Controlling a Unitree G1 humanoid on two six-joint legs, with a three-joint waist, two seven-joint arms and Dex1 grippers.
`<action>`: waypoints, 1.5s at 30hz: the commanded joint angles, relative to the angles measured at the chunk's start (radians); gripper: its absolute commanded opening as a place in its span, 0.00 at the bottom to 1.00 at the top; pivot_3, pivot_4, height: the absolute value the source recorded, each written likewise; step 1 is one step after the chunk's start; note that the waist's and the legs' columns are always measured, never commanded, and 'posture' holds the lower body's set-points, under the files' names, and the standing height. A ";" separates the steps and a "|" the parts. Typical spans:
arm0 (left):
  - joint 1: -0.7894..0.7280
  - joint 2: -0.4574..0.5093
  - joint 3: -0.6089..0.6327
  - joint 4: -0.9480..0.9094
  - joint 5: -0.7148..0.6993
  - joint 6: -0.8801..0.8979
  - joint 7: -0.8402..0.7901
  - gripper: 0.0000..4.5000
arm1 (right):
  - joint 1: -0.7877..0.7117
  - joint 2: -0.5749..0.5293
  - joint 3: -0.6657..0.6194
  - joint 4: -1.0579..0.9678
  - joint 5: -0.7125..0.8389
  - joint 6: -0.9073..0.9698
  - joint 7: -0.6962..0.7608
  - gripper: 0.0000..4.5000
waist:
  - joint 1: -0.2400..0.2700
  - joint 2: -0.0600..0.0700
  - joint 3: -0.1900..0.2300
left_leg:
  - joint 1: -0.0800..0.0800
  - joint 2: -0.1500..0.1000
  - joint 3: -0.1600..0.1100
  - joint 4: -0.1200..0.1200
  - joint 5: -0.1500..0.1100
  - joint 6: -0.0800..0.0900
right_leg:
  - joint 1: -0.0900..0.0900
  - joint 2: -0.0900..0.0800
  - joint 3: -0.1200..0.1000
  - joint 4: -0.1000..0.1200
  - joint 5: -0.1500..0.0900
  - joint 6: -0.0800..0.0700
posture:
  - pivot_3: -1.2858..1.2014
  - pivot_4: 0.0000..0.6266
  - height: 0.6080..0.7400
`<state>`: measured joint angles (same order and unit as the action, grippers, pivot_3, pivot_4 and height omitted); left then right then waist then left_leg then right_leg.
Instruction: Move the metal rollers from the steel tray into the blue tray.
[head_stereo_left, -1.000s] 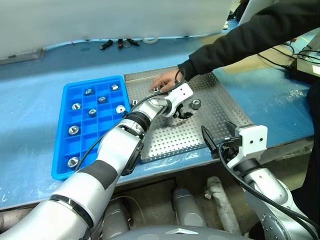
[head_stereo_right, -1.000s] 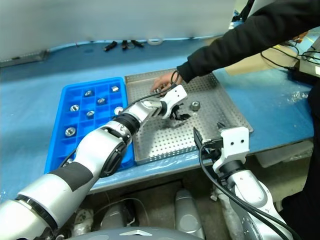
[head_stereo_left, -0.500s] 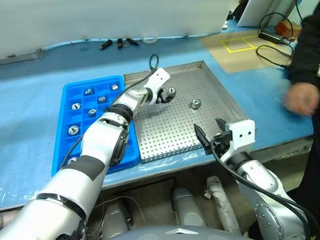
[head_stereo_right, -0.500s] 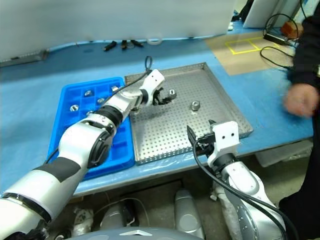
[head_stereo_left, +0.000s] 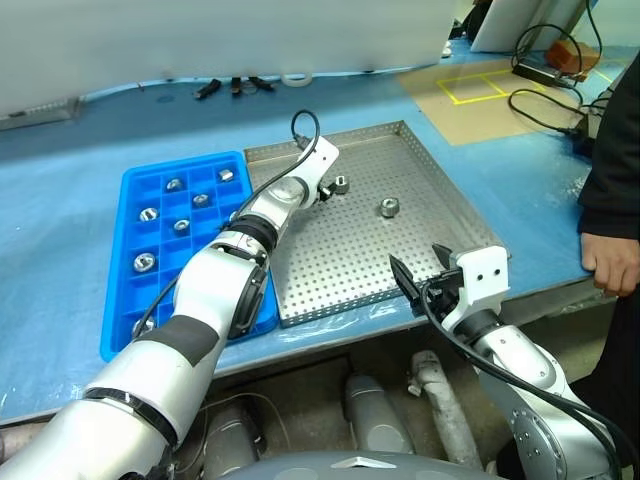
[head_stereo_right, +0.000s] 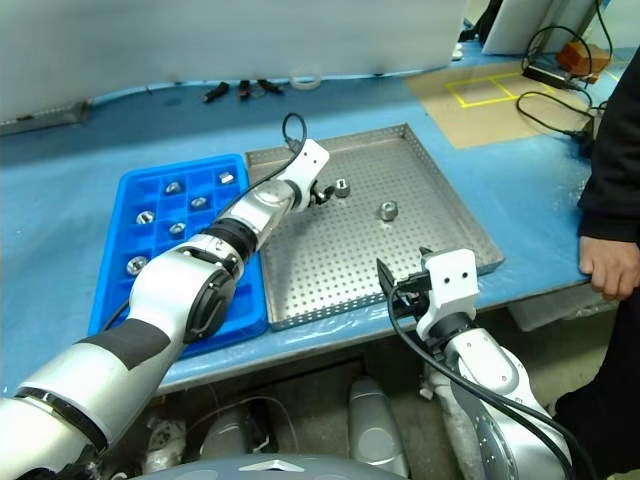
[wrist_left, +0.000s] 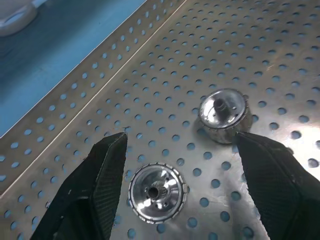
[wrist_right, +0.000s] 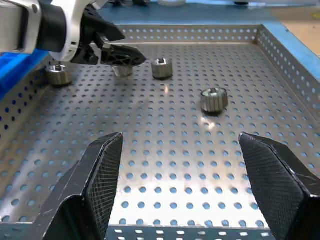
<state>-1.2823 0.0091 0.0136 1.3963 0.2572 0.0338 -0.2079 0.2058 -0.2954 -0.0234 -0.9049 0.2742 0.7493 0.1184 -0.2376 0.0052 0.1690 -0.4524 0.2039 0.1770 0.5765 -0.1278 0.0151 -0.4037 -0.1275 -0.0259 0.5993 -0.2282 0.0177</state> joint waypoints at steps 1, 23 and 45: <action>0.004 0.016 0.005 -0.012 0.019 0.010 0.064 0.80 | 0.025 0.013 0.009 -0.071 -0.012 -0.017 -0.017 0.87 | -0.002 0.000 0.000 | 0.000 0.000 0.000 0.000 0.000 0.000 | 0.000 0.000 0.000 0.000 0.000 0.000 | 0.23 0.24 1.00; 0.084 -0.019 0.001 -0.008 0.059 0.035 0.076 0.80 | 0.224 -0.017 0.003 -0.142 0.006 -0.068 -0.052 0.87 | -0.021 0.000 0.000 | 0.001 -0.002 -0.001 -0.001 -0.003 0.003 | 0.010 -0.001 -0.001 -0.015 -0.001 0.009 | 0.21 0.24 1.00; 0.078 -0.016 -0.006 -0.012 0.064 0.005 -0.029 0.00 | 0.177 -0.034 0.012 -0.142 0.034 -0.010 -0.087 0.87 | -0.054 0.000 0.000 | 0.001 -0.007 -0.005 -0.002 -0.005 0.005 | 0.013 -0.004 -0.001 -0.020 -0.003 0.012 | 0.22 0.24 1.00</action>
<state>-1.2011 0.0010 0.0142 1.3874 0.3118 0.0502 -0.2060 0.3879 -0.3301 -0.0056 -1.0008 0.3087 0.7368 0.0365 -0.2916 0.0052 0.1690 -0.4519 0.1965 0.1715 0.5745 -0.1325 0.0203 -0.3905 -0.1316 -0.0269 0.5787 -0.2307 0.0292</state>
